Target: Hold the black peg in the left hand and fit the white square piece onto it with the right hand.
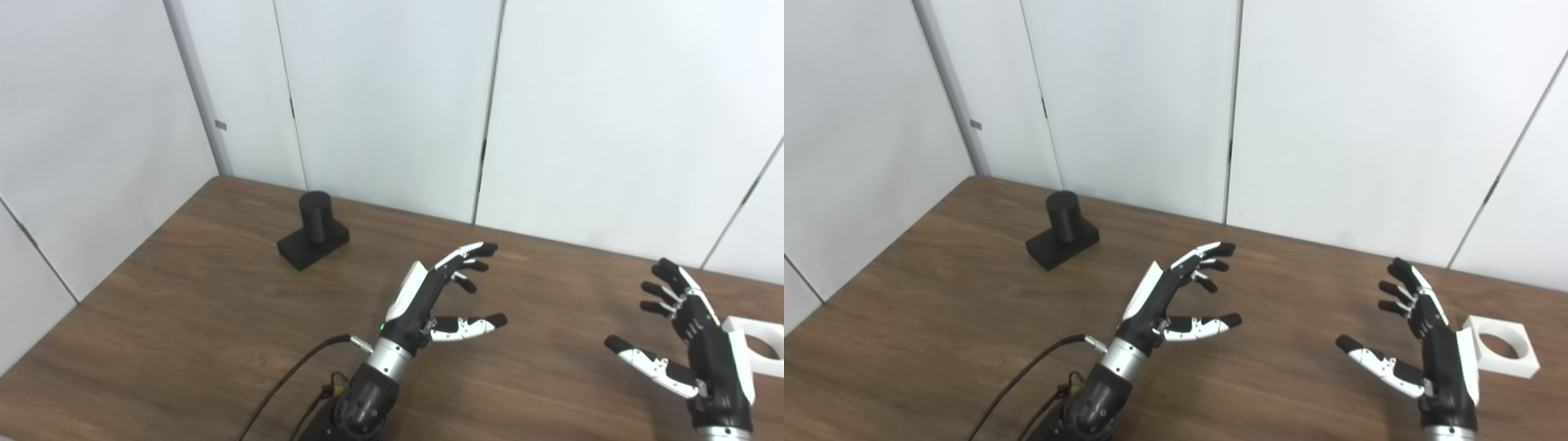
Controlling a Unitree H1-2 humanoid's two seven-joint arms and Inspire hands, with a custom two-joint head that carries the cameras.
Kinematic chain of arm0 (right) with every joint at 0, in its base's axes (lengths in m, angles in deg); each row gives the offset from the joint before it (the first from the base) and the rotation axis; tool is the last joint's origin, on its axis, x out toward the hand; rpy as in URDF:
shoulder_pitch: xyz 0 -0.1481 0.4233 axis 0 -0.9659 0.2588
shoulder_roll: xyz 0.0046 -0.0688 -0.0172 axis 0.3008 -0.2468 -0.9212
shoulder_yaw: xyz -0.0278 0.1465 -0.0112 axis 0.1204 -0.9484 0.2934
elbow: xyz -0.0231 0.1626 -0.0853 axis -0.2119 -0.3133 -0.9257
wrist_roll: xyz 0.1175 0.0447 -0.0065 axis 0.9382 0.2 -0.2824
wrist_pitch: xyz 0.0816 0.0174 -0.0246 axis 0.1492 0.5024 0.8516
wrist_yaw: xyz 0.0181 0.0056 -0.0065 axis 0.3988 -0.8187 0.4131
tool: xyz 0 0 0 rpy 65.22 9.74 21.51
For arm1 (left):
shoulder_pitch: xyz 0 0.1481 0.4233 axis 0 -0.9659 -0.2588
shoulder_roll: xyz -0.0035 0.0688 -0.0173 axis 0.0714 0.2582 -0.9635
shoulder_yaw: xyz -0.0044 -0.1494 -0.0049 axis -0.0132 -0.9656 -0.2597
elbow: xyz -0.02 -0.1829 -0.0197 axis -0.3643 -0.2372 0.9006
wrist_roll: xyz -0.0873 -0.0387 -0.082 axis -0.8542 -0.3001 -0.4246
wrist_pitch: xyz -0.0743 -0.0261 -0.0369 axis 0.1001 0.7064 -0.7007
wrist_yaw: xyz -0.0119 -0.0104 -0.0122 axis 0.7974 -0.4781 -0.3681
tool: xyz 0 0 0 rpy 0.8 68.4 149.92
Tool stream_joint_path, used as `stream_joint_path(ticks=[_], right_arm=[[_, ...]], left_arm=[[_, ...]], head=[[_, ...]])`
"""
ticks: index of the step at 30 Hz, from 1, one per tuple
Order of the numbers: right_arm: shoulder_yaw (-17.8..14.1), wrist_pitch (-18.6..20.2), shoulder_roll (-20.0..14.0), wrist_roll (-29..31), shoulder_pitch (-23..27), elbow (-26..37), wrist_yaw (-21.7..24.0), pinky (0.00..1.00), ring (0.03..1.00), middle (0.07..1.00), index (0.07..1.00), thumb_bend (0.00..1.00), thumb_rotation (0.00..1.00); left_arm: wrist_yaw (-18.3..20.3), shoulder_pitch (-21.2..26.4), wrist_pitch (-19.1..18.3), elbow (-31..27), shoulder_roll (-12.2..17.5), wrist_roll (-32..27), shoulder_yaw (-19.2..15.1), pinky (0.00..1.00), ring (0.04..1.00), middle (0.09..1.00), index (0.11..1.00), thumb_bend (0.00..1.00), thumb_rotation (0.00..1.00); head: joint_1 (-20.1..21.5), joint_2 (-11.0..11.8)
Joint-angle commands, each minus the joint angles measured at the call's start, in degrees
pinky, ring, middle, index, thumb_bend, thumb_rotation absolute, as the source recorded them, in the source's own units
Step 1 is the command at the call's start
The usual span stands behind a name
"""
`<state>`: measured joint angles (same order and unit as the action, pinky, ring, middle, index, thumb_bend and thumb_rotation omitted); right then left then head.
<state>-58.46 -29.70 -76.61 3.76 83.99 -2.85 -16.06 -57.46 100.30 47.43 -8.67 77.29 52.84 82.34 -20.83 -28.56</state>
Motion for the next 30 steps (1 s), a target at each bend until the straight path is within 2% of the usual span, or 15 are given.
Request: stream_joint_path(ticks=[1,5,8,11,15,20,30], right_arm=[[-0.3,-2.4,-0.4,-0.7,-0.5,1.1,0.0,0.68,0.788,0.865,0.873,0.66,0.22],[-0.4,-2.2,-0.2,-0.6,-0.3,1.6,0.1,0.68,0.784,0.866,0.872,0.65,0.19],[-0.4,-2.2,-0.2,-0.6,0.0,1.5,0.2,0.67,0.782,0.870,0.873,0.63,0.17],[-0.4,-2.3,-0.3,-0.2,0.3,1.1,0.5,0.68,0.781,0.868,0.876,0.63,0.16],[-0.6,-2.1,-0.3,0.4,0.4,1.2,1.0,0.69,0.770,0.860,0.879,0.63,0.16],[-1.0,-2.3,-0.3,0.4,0.6,1.2,1.2,0.69,0.764,0.855,0.878,0.64,0.17],[-1.2,-2.0,-0.1,0.5,0.7,1.3,1.4,0.68,0.759,0.848,0.878,0.65,0.18]], left_arm=[[-1.5,0.9,1.9,-0.7,-0.3,0.2,0.2,0.57,0.730,0.820,0.827,0.67,0.08],[-1.1,0.6,0.5,-4.5,-1.0,-0.3,-1.0,0.57,0.695,0.788,0.834,0.68,0.07],[-0.7,0.8,-1.2,-7.5,-0.7,0.2,-2.2,0.56,0.680,0.748,0.797,0.71,0.04],[-0.9,1.7,-3.9,-10.4,1.0,4.1,-3.5,0.52,0.644,0.717,0.735,0.68,0.02],[1.2,2.6,-7.1,-12.9,3.4,3.1,-5.3,0.49,0.621,0.702,0.697,0.67,0.00],[1.8,3.0,-9.2,-14.9,5.1,2.2,-6.9,0.51,0.636,0.714,0.706,0.68,0.00],[-0.2,2.9,-11.8,-17.4,6.8,4.6,-10.7,0.56,0.695,0.758,0.755,0.73,0.01]], head=[[-0.2,0.0],[-0.6,0.1],[-0.8,0.2],[-1.1,0.7],[-1.3,0.9],[-1.6,0.9],[-2.0,0.9]])
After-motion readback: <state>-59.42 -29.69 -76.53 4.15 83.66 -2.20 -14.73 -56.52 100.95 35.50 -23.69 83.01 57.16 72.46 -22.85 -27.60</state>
